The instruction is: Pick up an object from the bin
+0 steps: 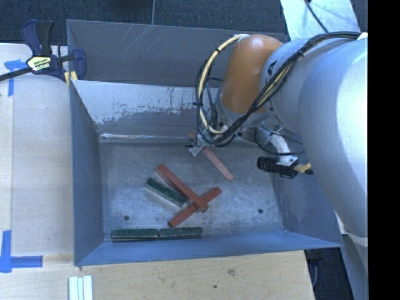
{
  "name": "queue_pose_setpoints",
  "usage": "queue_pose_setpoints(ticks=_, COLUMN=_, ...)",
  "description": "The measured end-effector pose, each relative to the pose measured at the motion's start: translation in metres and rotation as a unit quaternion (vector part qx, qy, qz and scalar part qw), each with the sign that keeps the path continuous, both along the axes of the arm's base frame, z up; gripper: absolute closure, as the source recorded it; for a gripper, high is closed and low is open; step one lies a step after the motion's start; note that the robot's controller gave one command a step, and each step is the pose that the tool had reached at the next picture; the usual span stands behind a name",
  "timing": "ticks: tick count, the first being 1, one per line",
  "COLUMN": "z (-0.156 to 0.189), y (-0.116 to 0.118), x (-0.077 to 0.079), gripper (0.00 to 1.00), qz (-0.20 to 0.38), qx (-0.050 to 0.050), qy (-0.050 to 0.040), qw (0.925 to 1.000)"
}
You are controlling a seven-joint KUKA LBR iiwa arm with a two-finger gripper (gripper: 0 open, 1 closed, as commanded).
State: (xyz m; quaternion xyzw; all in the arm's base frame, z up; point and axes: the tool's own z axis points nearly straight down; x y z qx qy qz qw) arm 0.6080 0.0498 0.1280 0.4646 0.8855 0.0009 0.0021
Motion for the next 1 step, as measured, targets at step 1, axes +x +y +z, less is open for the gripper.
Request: queue_pose_setpoints(ticks=1, z=0.0505, y=-0.0008, x=0.0017, gripper=1.0, qz=0.002, qx=0.0, qy=-0.0014, qw=1.0)
